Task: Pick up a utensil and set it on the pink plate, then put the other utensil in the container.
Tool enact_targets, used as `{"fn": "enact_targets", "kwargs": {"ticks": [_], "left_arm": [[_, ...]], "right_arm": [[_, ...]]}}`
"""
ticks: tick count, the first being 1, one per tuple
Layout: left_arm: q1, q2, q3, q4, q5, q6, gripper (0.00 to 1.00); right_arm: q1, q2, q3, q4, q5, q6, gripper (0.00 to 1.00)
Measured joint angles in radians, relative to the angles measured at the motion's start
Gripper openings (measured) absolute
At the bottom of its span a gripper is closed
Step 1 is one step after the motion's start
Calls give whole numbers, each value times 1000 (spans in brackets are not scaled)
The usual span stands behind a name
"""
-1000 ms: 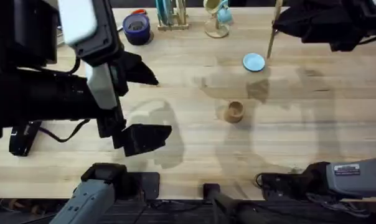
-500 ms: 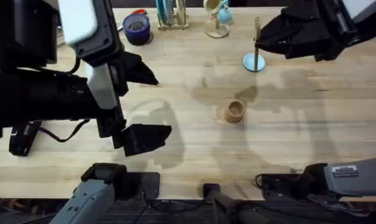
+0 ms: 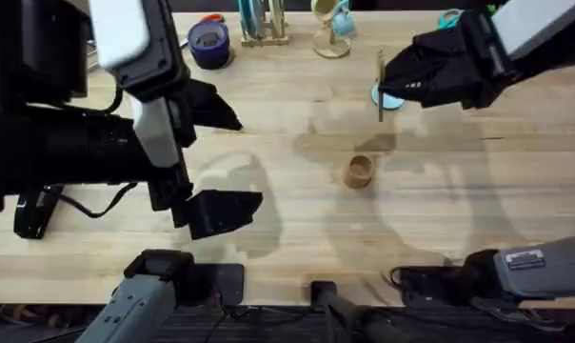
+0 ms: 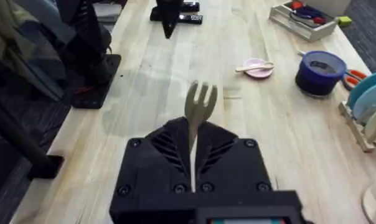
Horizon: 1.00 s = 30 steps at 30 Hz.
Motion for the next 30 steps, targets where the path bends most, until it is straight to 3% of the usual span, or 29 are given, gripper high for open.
{"fn": "enact_targets", "kwargs": {"ticks": [10, 19, 30], "left_arm": [[0, 0, 0, 0, 0, 0, 993], [0, 0, 0, 0, 0, 0, 993], [0, 0, 0, 0, 0, 0, 993]], "right_arm": [[4, 0, -129, 86, -1, -27, 31], [4, 0, -319, 297, -42, -33, 31], [4, 66, -373, 372, -67, -33, 31]]}}
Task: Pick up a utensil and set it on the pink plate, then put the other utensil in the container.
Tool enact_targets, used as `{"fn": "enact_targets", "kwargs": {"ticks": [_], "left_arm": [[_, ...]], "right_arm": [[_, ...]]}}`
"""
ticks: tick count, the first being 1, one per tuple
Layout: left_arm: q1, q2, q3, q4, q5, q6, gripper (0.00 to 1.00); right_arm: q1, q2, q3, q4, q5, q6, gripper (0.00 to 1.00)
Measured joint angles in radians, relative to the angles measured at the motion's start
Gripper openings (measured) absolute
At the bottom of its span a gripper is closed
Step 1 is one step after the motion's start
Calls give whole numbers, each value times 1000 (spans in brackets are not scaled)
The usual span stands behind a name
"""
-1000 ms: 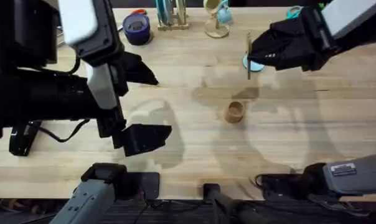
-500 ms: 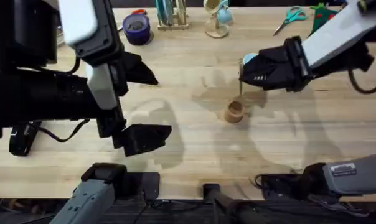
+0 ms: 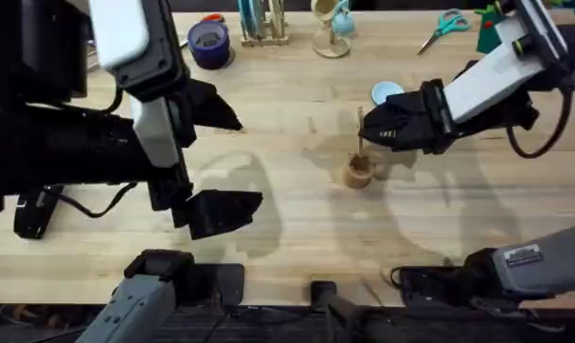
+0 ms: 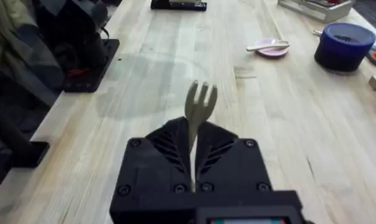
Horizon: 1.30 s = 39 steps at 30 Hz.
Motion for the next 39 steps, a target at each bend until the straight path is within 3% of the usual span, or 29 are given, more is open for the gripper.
{"fn": "enact_targets", "kwargs": {"ticks": [17, 34, 39], "left_arm": [[0, 0, 0, 0, 0, 0, 993], [0, 0, 0, 0, -26, 0, 993], [0, 0, 0, 0, -26, 0, 992]], "right_arm": [[1, 54, -9, 5, 15, 0, 31], [1, 54, -163, 174, -2, 0, 31], [1, 54, -163, 176, 0, 0, 31]]}}
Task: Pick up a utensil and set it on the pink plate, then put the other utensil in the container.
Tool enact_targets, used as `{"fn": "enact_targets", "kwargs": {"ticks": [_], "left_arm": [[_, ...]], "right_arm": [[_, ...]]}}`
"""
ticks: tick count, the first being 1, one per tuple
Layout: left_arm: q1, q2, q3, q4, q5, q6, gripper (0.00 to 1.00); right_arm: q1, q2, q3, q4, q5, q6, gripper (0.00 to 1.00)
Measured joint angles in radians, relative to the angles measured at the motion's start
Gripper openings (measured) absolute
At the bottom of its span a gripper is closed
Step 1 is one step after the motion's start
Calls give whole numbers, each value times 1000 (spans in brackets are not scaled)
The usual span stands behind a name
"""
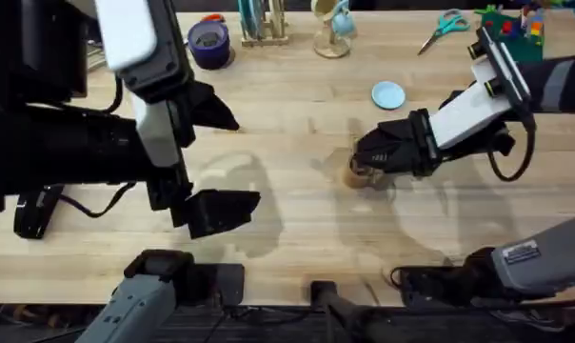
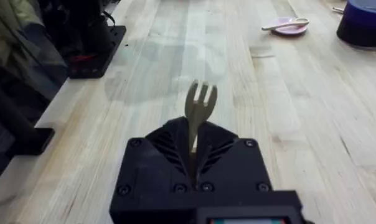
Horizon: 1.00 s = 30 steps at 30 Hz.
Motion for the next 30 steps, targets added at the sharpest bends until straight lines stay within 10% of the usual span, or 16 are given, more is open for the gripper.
{"fn": "enact_targets", "kwargs": {"ticks": [30], "left_arm": [[0, 0, 0, 0, 0, 0, 993]], "right_arm": [[-13, 82, -3, 50, -17, 0, 36]]}}
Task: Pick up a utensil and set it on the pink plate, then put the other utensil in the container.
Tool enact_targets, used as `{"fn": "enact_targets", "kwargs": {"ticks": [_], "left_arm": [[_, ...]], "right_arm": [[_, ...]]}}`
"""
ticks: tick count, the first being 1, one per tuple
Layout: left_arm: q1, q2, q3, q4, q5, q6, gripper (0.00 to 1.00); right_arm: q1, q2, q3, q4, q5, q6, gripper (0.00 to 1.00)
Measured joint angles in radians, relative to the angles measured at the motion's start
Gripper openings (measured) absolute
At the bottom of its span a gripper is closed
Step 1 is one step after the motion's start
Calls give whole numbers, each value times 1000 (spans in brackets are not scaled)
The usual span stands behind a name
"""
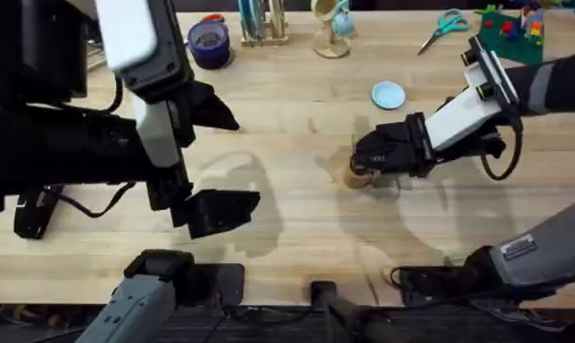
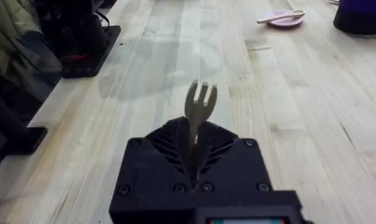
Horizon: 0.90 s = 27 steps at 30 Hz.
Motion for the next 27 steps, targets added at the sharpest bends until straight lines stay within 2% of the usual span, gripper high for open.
{"fn": "enact_targets", "kwargs": {"ticks": [9, 13, 14, 19, 24, 27], "left_arm": [[0, 0, 0, 0, 0, 0, 993], [0, 0, 0, 1, 0, 0, 993], [0, 0, 0, 1, 0, 0, 993], [0, 0, 0, 1, 0, 0, 994], [0, 0, 0, 1, 0, 0, 994], [0, 0, 0, 1, 0, 0, 994]], "right_arm": [[0, 0, 0, -4, -7, 0, 264], [0, 0, 0, -4, -7, 0, 306], [0, 0, 0, -15, -23, 0, 465], [0, 0, 0, -43, -57, -1, 751], [-1, 0, 39, -210, -64, -4, 941], [-2, 0, 123, -364, -49, -7, 991]]}}
